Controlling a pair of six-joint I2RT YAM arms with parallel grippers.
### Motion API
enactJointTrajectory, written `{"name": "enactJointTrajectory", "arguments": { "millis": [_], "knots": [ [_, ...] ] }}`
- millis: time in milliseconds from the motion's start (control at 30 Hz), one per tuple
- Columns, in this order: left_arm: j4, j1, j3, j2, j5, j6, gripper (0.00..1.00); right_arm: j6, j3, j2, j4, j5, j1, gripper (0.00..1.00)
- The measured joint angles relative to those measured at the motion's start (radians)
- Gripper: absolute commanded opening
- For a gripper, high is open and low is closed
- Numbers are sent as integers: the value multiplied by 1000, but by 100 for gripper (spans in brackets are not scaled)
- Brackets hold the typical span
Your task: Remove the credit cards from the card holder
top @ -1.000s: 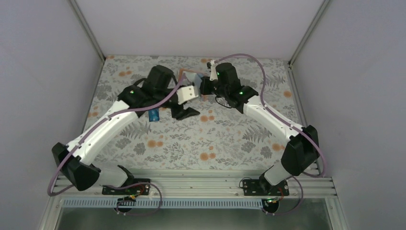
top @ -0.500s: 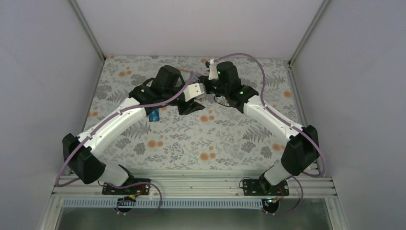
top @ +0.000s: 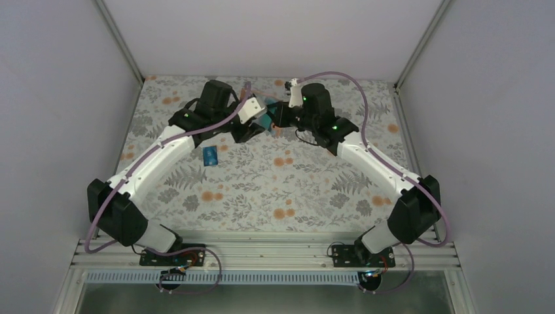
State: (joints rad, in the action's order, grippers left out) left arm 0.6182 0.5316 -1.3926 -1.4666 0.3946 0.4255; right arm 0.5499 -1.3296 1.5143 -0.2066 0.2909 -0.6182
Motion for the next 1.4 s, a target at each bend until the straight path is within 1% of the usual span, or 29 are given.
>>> {"name": "enactJointTrajectory", "arguments": {
  "millis": [233,367,433,467,567,633,800,900,1033,1100,1133,1200,1300,1333,1367,1400],
  "knots": [
    [-19,-45,0,3,-19,-16,50,-2,0,-1,1,30,1,4],
    [-2,-101,-28,-6,31,-27,49,-29,0,-1,0,60,1,4],
    [5,-132,-55,-17,60,-41,50,-47,0,-1,0,79,1,4],
    [6,-145,-65,-21,68,-47,54,-55,0,-1,1,87,1,4],
    [9,-180,-75,-24,85,-60,75,-95,2,-4,3,126,1,4],
    [13,-193,-74,-21,92,-58,85,-122,12,-14,4,146,1,4],
    [24,-201,-41,25,119,-26,100,-189,30,-48,6,217,1,4],
    [50,-201,-35,55,155,7,100,-248,31,-61,6,280,1,4],
    [91,-201,-33,104,255,63,100,-326,32,-90,2,351,0,4],
    [111,-201,-30,131,316,83,95,-358,36,-109,5,387,0,4],
    [121,-201,-30,142,344,89,86,-370,39,-120,7,403,0,4],
    [135,-200,-31,151,384,90,65,-387,42,-136,9,423,0,4],
    [164,-201,-31,150,434,98,19,-408,43,-151,9,438,0,4],
    [172,-200,-31,150,451,99,5,-418,43,-153,9,443,0,9],
    [178,-200,-31,150,467,98,3,-423,43,-153,9,446,0,18],
    [185,-200,-31,150,484,94,3,-431,44,-153,9,447,0,28]
  ]
}}
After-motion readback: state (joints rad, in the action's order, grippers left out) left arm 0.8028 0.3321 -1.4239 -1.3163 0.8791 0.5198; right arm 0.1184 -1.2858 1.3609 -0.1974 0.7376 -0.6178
